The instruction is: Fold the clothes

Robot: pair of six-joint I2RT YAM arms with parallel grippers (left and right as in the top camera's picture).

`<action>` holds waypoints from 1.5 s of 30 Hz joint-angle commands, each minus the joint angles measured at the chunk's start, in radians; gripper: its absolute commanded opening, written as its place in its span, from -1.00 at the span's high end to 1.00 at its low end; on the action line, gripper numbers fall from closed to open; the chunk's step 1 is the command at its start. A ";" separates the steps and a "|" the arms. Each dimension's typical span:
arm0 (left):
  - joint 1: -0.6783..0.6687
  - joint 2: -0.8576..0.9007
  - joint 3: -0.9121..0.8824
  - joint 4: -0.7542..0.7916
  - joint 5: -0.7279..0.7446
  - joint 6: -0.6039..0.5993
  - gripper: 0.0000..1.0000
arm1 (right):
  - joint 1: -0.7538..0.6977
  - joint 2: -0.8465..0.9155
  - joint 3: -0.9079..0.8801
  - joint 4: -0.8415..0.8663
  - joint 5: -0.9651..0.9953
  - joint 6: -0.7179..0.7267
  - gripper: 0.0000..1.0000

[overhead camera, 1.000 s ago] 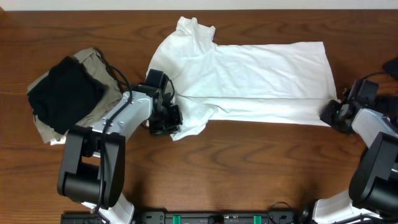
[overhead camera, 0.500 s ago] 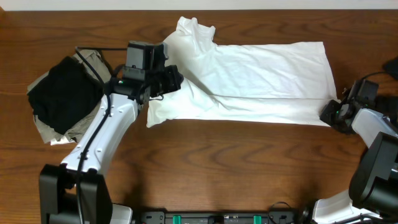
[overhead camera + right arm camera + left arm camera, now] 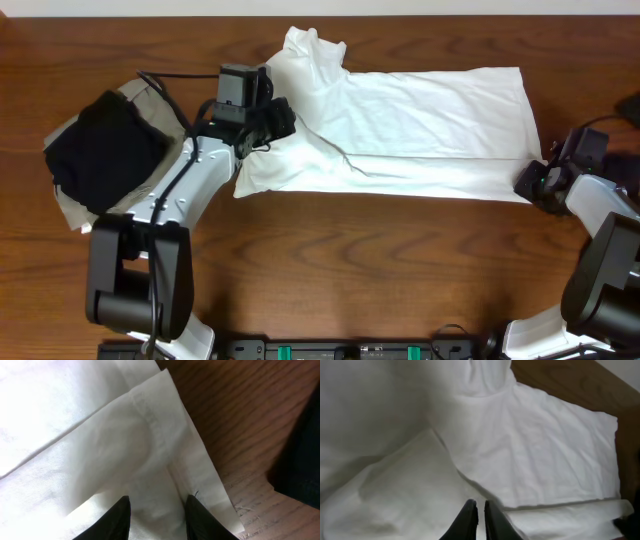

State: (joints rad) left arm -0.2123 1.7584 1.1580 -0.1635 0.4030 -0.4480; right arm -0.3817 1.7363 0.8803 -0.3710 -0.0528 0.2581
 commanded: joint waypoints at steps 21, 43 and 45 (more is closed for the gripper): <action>-0.006 -0.014 0.004 -0.607 -0.127 0.099 0.52 | 0.015 0.033 -0.044 -0.059 -0.015 -0.028 0.28; -0.006 -0.014 -0.029 -0.624 -0.524 -0.101 -0.06 | 0.014 0.033 -0.044 -0.060 -0.004 -0.054 0.25; -0.006 -0.014 -0.031 -0.621 -0.524 -0.099 -0.07 | 0.014 0.033 -0.044 -0.060 -0.004 -0.054 0.25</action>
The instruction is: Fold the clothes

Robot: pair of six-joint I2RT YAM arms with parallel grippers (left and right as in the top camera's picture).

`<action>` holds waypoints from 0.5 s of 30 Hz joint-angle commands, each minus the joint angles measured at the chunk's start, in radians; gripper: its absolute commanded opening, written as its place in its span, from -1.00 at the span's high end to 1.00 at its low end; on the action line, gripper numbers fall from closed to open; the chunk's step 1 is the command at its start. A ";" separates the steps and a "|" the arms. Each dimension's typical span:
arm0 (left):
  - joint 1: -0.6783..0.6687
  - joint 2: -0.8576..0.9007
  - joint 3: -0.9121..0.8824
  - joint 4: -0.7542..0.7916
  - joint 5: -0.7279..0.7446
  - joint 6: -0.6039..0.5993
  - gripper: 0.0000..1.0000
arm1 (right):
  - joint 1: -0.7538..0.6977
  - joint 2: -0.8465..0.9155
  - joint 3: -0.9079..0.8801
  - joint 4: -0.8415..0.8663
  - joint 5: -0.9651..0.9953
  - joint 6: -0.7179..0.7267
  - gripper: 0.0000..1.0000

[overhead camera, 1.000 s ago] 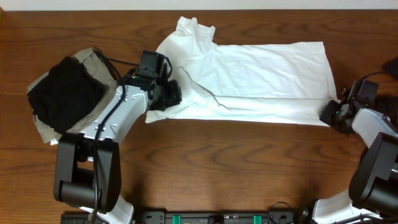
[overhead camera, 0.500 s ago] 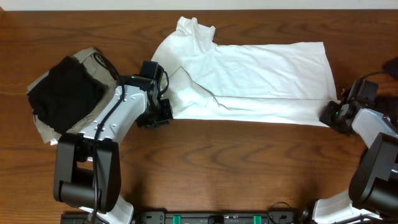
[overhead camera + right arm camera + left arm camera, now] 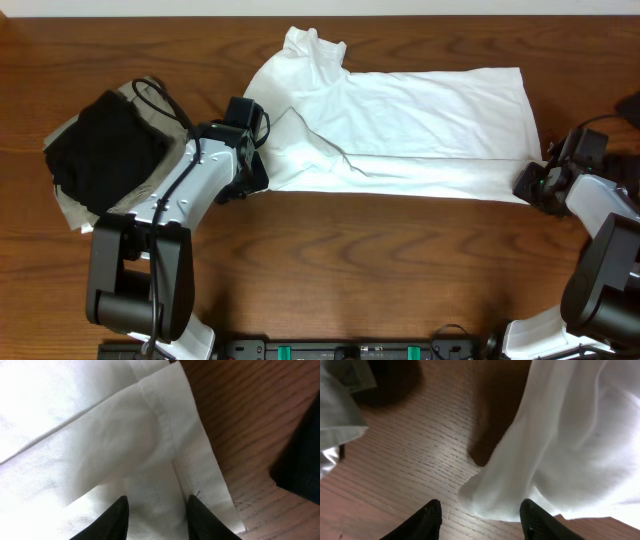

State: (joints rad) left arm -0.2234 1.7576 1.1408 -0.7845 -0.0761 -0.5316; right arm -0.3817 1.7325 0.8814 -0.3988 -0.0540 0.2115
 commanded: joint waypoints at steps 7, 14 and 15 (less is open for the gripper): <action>0.004 -0.013 -0.043 0.055 -0.032 0.000 -0.06 | 0.014 0.037 -0.045 -0.019 -0.003 -0.007 0.26; 0.004 -0.013 -0.075 0.126 0.047 0.048 -0.06 | 0.015 0.037 -0.045 -0.005 -0.003 -0.007 0.28; 0.004 -0.013 -0.080 0.135 0.047 0.048 -0.07 | 0.014 0.037 -0.046 -0.006 -0.003 -0.007 0.29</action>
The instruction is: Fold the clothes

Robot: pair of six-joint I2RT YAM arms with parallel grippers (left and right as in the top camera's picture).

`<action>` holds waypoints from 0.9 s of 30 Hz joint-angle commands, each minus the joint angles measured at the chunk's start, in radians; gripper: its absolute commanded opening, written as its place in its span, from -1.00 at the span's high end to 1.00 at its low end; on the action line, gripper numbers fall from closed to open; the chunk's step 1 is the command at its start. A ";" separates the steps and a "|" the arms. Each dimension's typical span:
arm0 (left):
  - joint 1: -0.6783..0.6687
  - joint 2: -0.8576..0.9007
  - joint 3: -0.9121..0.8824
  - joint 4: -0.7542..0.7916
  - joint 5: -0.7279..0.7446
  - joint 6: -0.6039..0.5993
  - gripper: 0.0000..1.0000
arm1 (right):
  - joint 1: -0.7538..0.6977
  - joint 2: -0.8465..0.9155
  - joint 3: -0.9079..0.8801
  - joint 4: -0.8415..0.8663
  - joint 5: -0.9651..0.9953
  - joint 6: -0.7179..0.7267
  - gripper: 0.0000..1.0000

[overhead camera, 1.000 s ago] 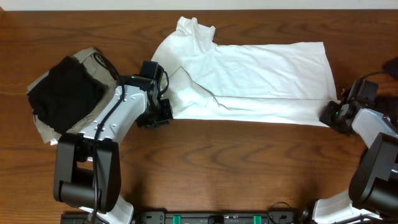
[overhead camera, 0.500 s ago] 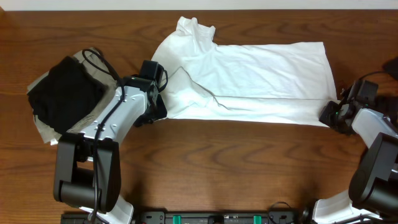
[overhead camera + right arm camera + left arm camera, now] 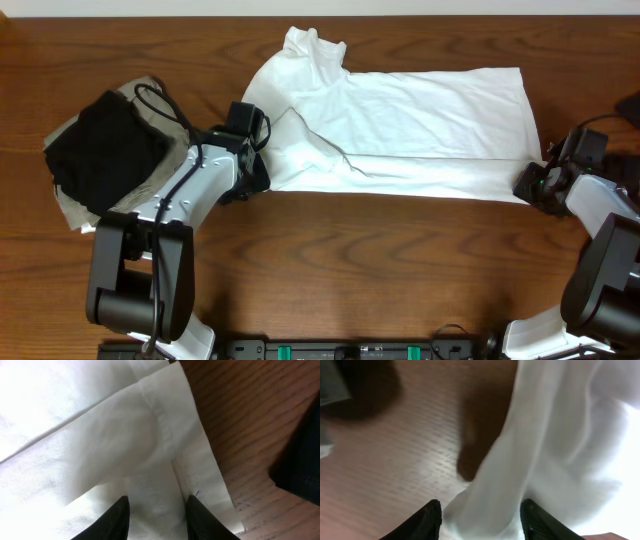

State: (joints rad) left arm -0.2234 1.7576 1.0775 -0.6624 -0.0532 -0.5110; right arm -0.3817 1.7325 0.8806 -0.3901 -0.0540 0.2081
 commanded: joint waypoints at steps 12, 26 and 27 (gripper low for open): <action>0.004 -0.013 -0.027 0.043 0.023 0.032 0.25 | 0.014 0.037 -0.045 -0.016 -0.003 -0.004 0.33; 0.106 -0.013 -0.026 0.093 -0.341 0.091 0.88 | 0.014 0.037 -0.045 -0.026 -0.002 -0.004 0.31; 0.119 -0.013 -0.026 0.094 -0.340 0.091 0.88 | 0.014 0.037 -0.045 -0.025 -0.002 -0.004 0.31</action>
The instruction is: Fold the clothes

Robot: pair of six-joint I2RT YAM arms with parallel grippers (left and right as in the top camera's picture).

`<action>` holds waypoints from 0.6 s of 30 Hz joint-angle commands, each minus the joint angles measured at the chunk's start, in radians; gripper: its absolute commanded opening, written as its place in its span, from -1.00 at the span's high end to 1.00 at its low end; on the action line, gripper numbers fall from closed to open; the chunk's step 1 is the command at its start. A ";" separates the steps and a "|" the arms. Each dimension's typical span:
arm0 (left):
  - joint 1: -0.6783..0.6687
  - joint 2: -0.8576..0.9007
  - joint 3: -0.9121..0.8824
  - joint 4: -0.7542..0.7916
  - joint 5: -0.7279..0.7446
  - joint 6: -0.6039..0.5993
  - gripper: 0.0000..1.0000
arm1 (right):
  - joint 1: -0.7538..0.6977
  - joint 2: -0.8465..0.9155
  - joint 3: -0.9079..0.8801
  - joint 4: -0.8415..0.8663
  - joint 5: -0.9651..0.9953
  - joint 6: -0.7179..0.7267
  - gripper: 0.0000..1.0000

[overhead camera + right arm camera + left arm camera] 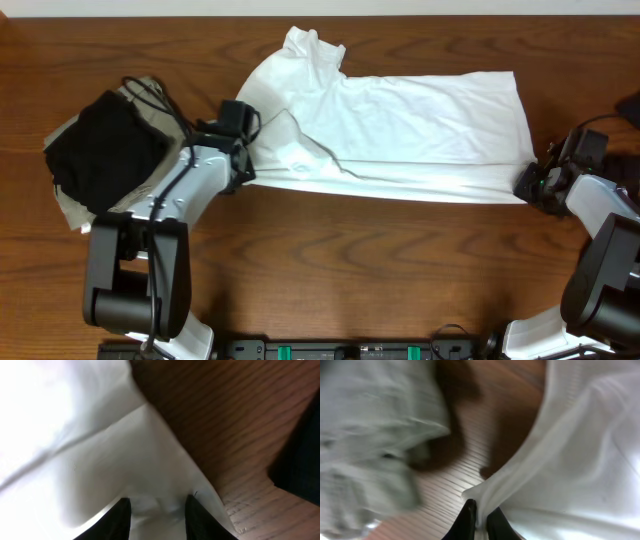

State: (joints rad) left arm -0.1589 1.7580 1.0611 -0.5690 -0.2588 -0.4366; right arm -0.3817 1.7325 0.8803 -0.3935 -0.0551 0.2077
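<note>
A white shirt (420, 120) lies spread across the middle of the table, collar end at the left. My left gripper (243, 172) is at its near-left corner. In the left wrist view the gripper (479, 510) is shut on a fold of the shirt (570, 435), and the picture is blurred. My right gripper (530, 186) sits at the shirt's near-right corner. In the right wrist view its fingers (124, 515) stand apart astride the white cloth (75, 435), which bulges between them.
A black garment (100, 150) rests on a grey cloth (70, 210) at the left, close to my left arm, and that grey cloth (365, 435) fills the left of the left wrist view. A dark item (630, 105) lies at the right edge. Bare wood runs along the front.
My left gripper was open astride the shirt's near-left corner and is now shut on it, a little further back and left. The shirt's near edge looks drawn tighter. The right gripper has not moved.
My left gripper was shut over the shirt's shoulder part. Then it was open at the near-left corner beside the table wood, and stayed open there. Now it is shut on that corner. My right gripper stayed astride the near-right corner throughout.
</note>
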 commanded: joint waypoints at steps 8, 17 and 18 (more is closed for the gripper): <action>0.068 -0.013 -0.010 -0.055 -0.011 0.017 0.87 | 0.014 0.037 -0.045 -0.022 0.003 -0.003 0.31; 0.068 -0.013 -0.010 -0.231 0.102 0.017 0.88 | 0.011 0.037 -0.045 -0.040 0.076 -0.003 0.31; 0.068 -0.013 -0.010 -0.248 0.102 0.016 0.88 | 0.011 0.037 -0.045 -0.048 0.084 -0.003 0.31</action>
State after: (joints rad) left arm -0.1005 1.7576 1.0588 -0.7868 -0.1577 -0.4290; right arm -0.3679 1.7313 0.8806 -0.4061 -0.0692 0.2077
